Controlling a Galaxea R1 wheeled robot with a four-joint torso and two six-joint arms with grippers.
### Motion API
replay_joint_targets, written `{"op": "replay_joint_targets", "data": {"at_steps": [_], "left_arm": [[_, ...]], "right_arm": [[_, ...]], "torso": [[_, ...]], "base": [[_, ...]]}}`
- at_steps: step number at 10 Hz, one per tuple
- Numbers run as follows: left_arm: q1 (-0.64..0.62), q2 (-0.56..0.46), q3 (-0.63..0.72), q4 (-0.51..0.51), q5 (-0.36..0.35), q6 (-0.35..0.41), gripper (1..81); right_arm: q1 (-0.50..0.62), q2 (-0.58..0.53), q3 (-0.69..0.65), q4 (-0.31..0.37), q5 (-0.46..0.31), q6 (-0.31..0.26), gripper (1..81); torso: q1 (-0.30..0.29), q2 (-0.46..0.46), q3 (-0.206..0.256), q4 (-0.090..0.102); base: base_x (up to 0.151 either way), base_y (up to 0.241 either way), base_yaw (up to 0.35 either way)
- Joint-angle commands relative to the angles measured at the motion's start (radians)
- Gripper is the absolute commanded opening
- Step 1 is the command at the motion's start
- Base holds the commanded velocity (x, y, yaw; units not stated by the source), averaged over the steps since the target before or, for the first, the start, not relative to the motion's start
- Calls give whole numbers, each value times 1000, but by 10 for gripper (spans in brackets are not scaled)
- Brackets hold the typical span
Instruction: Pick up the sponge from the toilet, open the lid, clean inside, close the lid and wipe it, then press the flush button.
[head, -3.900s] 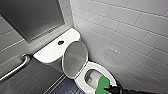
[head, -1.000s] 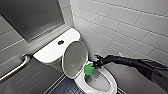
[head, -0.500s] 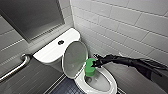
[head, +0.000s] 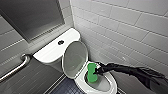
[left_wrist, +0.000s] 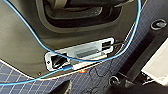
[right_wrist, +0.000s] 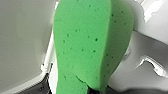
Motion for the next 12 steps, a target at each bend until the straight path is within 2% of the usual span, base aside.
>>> {"op": "replay_joint_targets", "data": {"at_steps": [1,3,4,8,9,12], "left_arm": [[67,16,8,-7,102,5,811],[67,18,8,-6,102,5,811],[67,19,8,-4,102,5,811],[67,25,8,5,100,6,811],[67,27,8,7,100,6,811],[67,30,8,8,98,6,811]], "right_arm": [[101,13,-49,1,11,-2,10],[87,-39,-38,14,31,11,10],[75,-73,0,20,69,29,10],[65,-176,149,7,139,110,10],[58,-183,161,11,143,113,10],[36,-262,291,7,236,129,10]], "torso": [[0,0,0,0],[0,0,0,0],[0,0,0,0],[0,0,0,0],[0,0,0,0],[0,0,0,0]], "base": [[0,0,0],[0,0,0],[0,0,0],[0,0,0],[0,0,0],[0,0,0]]}}
